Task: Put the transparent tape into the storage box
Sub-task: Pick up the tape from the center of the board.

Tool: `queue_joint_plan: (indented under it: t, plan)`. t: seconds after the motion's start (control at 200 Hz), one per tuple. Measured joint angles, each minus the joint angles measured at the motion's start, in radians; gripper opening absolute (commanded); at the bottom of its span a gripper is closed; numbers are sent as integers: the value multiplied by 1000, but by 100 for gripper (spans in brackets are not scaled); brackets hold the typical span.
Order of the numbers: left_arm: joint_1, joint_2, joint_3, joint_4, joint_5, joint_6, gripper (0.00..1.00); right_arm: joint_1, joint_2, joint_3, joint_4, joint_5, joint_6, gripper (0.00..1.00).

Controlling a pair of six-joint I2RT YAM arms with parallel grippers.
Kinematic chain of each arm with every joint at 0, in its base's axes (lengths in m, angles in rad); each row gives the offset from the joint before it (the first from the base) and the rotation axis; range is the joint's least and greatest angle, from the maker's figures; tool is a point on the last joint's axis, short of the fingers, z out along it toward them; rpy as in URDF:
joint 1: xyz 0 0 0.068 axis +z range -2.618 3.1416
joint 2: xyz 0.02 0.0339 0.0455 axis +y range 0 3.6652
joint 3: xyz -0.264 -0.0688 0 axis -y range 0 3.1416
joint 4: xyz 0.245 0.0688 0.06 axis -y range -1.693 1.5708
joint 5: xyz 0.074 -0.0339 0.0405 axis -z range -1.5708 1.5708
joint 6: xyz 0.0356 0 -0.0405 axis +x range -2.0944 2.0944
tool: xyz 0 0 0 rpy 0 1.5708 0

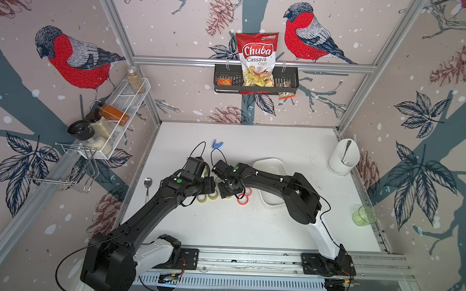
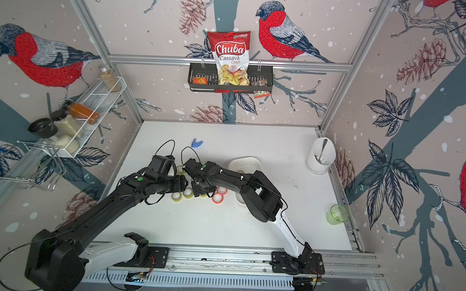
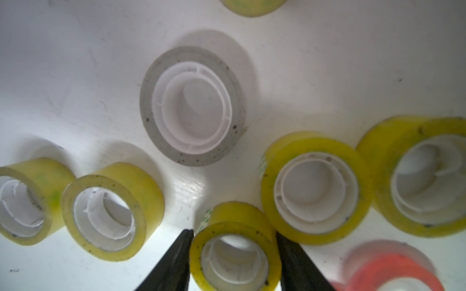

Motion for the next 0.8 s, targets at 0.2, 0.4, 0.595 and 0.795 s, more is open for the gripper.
queue_joint_plan:
  t: [0.2, 0.4, 0.595, 0.795]
  plan:
    - [0, 12, -4, 14, 10, -3, 64, 0, -22, 3, -13, 0, 0, 55]
    - [0, 32, -4, 36, 68, -11, 63, -11, -81, 9, -21, -15, 0, 55]
    - [0, 42, 1, 66, 122, -32, 62, -44, -139, 6, -27, -27, 0, 55]
    - [-3, 56, 37, 95, 158, -53, 62, -88, -214, -22, -27, -39, -1, 55]
